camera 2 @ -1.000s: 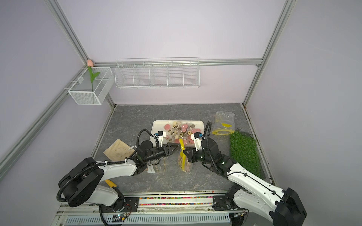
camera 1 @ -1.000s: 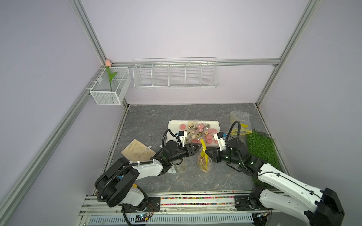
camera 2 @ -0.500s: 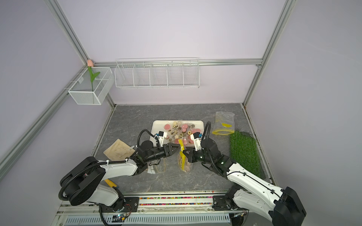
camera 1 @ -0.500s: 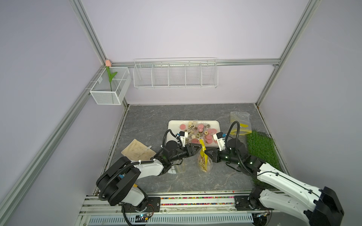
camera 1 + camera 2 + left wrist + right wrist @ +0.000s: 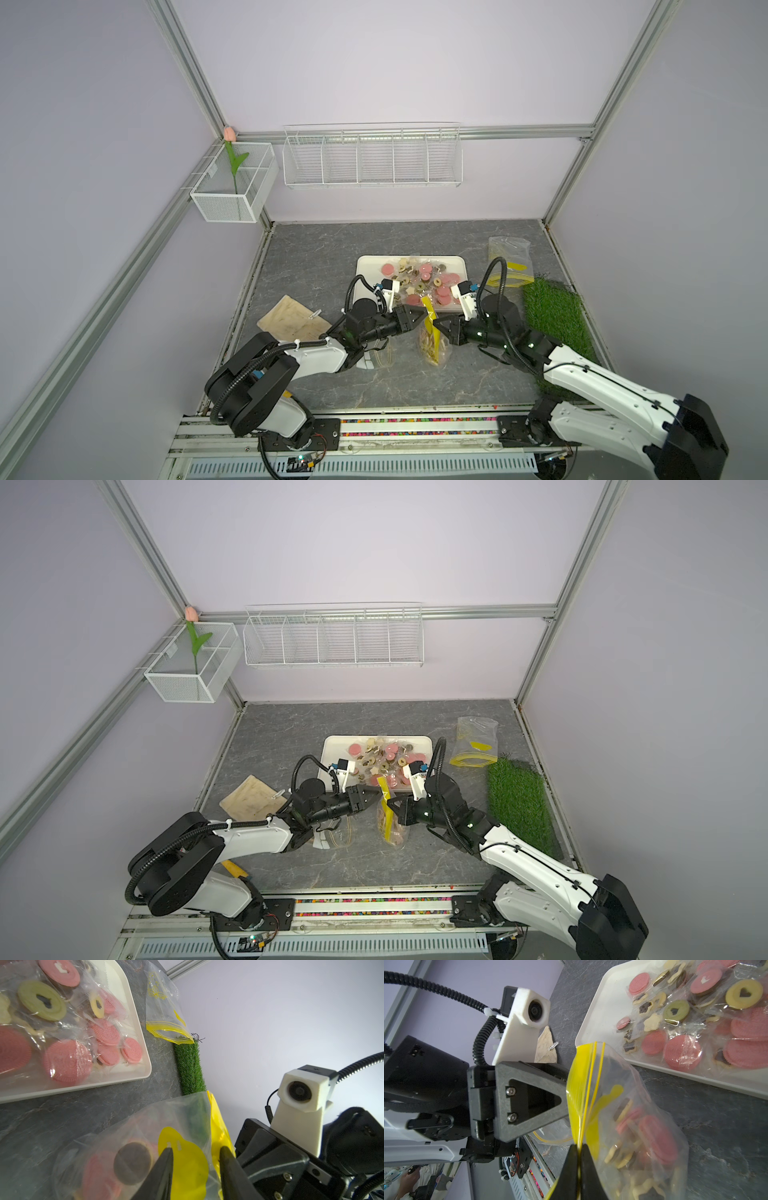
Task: Pour cookies out of the ziploc bag
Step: Open the ziploc bag at the center of the board.
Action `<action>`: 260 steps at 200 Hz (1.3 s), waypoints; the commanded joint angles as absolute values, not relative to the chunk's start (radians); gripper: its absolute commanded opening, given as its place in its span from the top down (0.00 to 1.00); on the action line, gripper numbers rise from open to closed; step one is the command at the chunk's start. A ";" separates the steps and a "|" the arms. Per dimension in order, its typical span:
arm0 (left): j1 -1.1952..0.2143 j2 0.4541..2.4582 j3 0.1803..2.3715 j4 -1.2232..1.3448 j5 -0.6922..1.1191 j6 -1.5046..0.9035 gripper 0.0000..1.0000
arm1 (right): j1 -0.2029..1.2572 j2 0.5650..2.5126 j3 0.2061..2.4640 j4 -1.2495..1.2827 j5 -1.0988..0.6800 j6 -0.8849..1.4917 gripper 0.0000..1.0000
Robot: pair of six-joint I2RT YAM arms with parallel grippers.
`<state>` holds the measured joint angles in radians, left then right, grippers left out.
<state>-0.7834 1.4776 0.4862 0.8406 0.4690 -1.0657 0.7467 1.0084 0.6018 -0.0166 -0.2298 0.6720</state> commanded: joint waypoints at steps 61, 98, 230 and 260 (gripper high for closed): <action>-0.777 1.442 0.525 0.862 0.471 -1.076 0.61 | 0.743 1.010 0.602 0.008 -0.249 0.656 0.93; -0.778 1.453 0.532 0.859 0.477 -1.075 0.62 | 0.742 1.017 0.602 0.013 -0.253 0.656 0.93; -0.778 1.434 0.549 0.816 0.469 -1.067 0.78 | 0.743 1.029 0.606 0.021 -0.268 0.657 0.93; -0.777 1.418 0.551 0.789 0.462 -1.054 0.87 | 0.744 1.028 0.607 0.021 -0.266 0.658 0.93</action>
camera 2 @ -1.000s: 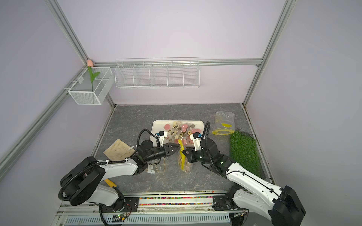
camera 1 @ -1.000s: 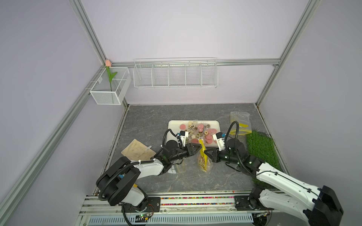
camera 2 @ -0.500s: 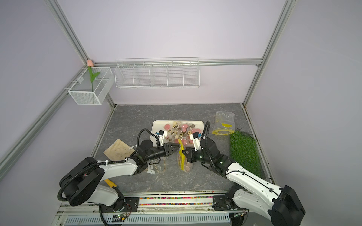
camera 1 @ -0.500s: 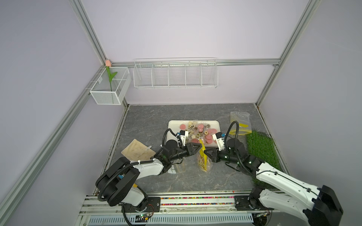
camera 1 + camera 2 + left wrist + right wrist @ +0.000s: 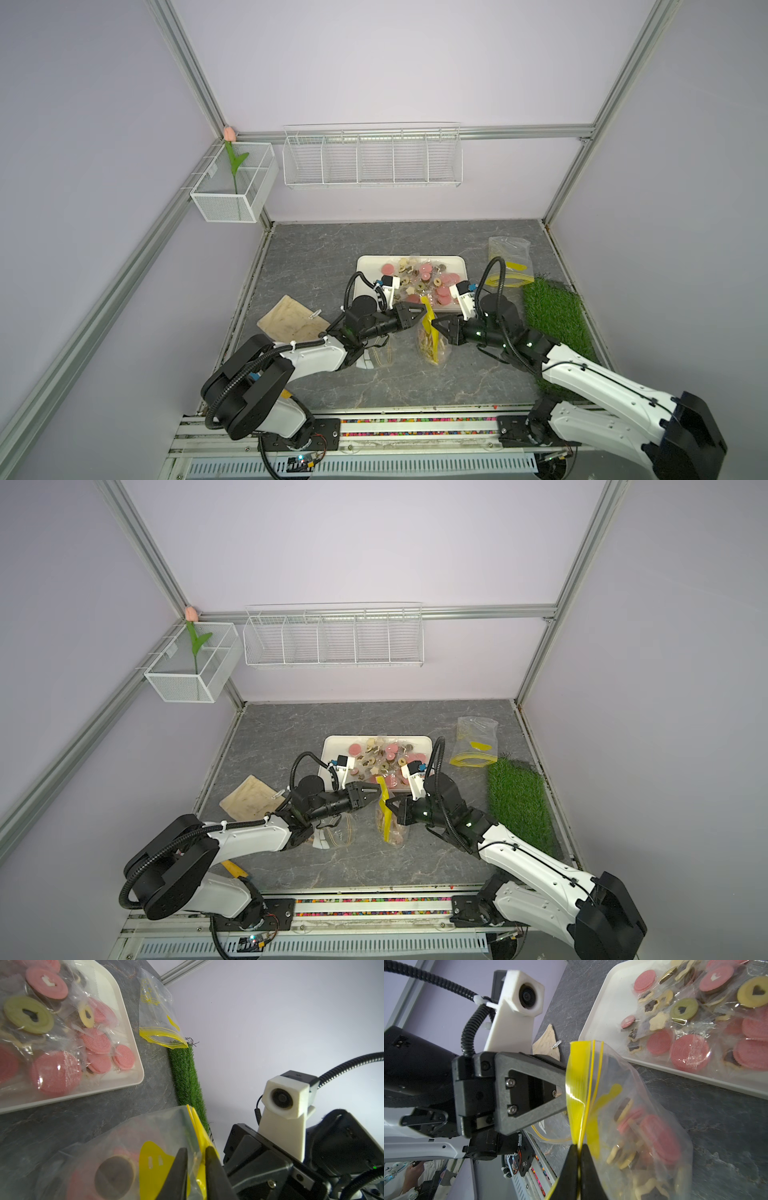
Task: Pour cookies out of the ziploc bag
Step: Open the ziploc bag at the center of the board.
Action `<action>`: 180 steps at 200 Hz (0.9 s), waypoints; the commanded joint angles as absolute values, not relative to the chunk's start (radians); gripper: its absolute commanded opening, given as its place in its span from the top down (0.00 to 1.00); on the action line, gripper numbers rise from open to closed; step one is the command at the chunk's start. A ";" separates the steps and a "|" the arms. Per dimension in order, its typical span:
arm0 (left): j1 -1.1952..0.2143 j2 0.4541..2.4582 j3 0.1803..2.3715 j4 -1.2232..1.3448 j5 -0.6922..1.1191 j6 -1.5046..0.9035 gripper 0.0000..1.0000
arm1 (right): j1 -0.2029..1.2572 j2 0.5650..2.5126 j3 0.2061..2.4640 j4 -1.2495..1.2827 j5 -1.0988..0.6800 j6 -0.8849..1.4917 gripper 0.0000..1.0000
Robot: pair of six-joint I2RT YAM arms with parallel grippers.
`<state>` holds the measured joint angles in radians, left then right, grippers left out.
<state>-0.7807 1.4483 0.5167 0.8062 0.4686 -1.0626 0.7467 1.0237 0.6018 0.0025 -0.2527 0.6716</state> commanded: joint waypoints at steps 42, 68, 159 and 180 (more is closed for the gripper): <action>-0.778 1.376 0.570 0.699 0.450 -1.031 1.00 | 0.743 1.025 0.614 0.015 -0.262 0.658 0.90; -0.778 1.336 0.596 0.601 0.439 -1.012 1.00 | 0.742 1.017 0.615 0.001 -0.252 0.654 0.79; -0.778 1.255 0.743 0.137 0.443 -0.935 1.00 | 0.745 0.958 0.747 -0.225 -0.132 0.539 0.34; -0.778 1.264 0.773 0.068 0.449 -0.923 1.00 | 0.747 0.983 0.790 -0.254 -0.123 0.516 0.33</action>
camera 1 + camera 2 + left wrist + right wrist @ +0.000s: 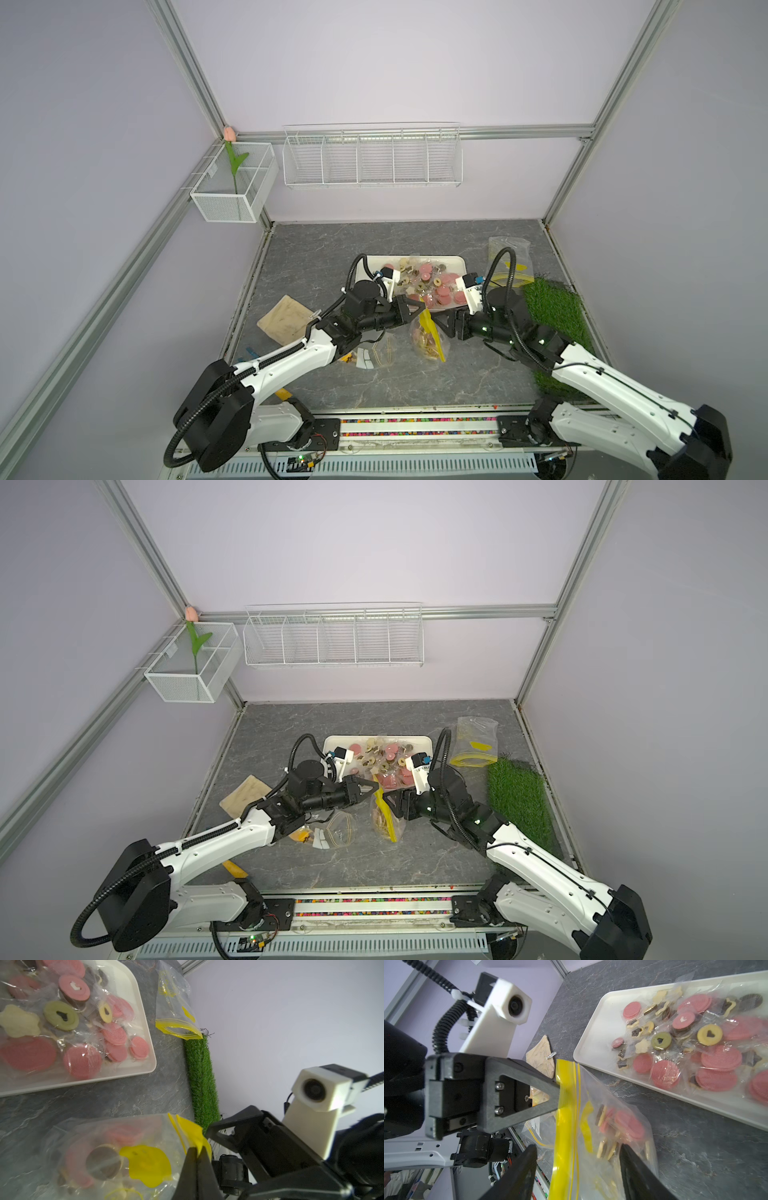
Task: Pour cookies out of the ziploc bag
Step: Open the ziploc bag at the center of the board.
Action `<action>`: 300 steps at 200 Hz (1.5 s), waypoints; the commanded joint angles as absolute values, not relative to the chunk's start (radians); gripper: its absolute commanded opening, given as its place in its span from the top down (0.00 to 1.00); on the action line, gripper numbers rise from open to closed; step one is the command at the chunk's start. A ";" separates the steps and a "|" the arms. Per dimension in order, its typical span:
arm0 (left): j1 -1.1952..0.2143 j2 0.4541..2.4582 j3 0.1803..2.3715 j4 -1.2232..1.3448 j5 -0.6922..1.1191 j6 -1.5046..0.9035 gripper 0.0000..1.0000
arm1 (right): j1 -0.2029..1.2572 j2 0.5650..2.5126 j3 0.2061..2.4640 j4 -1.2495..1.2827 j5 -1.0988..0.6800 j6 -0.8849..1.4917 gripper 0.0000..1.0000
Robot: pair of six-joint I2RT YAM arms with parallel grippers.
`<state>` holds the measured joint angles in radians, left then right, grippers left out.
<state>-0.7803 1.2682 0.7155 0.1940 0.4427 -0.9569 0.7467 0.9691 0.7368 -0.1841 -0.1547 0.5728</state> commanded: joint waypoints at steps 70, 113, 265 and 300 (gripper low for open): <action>-0.778 1.282 0.846 -0.071 0.443 -0.927 1.00 | 0.838 1.062 0.860 -0.313 0.010 0.472 0.34; -0.778 1.282 0.866 -0.097 0.441 -0.937 1.00 | 0.895 1.090 0.872 -0.325 0.092 0.467 0.34; -0.778 1.275 0.893 -0.127 0.444 -0.949 1.00 | 0.943 1.172 0.930 -0.334 0.183 0.480 0.35; -0.778 1.275 0.888 -0.127 0.445 -0.946 1.00 | 0.945 1.154 0.922 -0.333 0.183 0.485 0.36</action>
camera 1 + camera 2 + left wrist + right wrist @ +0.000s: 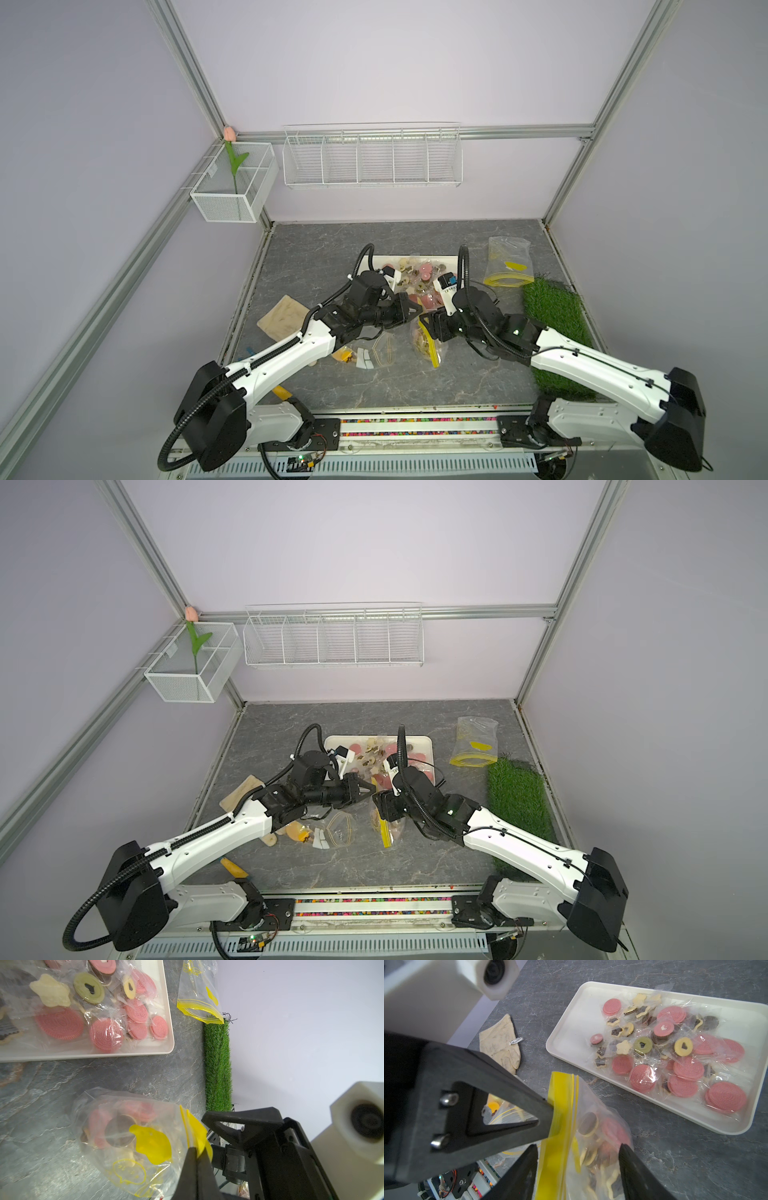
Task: Pour cookies out of the ziploc bag
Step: Open the ziploc bag at the center of the board.
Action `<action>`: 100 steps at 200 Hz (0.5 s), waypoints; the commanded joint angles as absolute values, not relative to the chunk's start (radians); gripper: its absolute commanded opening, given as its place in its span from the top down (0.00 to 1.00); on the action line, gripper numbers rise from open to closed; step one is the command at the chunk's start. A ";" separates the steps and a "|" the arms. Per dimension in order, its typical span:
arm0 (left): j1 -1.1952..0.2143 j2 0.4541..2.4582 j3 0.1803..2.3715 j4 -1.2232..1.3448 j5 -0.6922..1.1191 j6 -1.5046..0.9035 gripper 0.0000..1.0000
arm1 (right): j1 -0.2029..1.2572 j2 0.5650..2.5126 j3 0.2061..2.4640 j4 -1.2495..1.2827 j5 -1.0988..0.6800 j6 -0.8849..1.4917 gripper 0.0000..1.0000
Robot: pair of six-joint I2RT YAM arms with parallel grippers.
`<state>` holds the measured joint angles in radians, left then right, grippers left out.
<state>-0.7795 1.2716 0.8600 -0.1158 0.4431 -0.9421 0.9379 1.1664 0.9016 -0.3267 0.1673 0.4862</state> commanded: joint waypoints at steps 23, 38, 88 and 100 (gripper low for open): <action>-0.777 1.278 0.884 -0.124 0.445 -0.947 1.00 | 0.944 1.138 0.914 -0.336 0.181 0.487 0.35; -0.777 1.276 0.885 -0.123 0.446 -0.948 1.00 | 0.944 1.132 0.909 -0.344 0.193 0.486 0.35; -0.778 1.271 0.893 -0.130 0.446 -0.947 1.00 | 0.945 1.137 0.900 -0.354 0.207 0.488 0.36; -0.777 1.272 0.894 -0.131 0.446 -0.947 1.00 | 0.944 1.138 0.899 -0.356 0.209 0.489 0.36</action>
